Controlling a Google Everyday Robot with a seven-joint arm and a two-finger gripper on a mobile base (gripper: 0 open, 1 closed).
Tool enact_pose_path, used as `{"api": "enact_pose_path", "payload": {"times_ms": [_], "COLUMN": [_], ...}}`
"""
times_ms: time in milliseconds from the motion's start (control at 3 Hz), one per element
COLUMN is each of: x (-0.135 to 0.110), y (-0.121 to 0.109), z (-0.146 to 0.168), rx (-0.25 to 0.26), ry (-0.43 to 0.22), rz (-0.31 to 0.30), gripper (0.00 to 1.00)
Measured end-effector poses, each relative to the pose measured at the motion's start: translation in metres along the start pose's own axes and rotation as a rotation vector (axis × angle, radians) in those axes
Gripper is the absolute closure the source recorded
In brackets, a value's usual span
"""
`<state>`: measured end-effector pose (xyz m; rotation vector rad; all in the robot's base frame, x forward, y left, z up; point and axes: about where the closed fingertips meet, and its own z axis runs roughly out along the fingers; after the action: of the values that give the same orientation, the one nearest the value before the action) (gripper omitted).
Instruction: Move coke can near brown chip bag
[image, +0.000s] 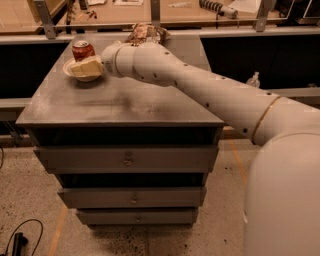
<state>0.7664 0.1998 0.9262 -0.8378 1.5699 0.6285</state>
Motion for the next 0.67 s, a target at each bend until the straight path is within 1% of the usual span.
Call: {"api": "enact_pose_path", "payload": {"times_ms": [333, 667], "x": [-0.004, -0.004], "y": [-0.004, -0.01], "z": [0.035, 0.062], "rx": [-0.006, 0.019], "ry": [-0.017, -0.008], "rz": [-0.003, 0.008], "gripper": [0.0, 0.18]}}
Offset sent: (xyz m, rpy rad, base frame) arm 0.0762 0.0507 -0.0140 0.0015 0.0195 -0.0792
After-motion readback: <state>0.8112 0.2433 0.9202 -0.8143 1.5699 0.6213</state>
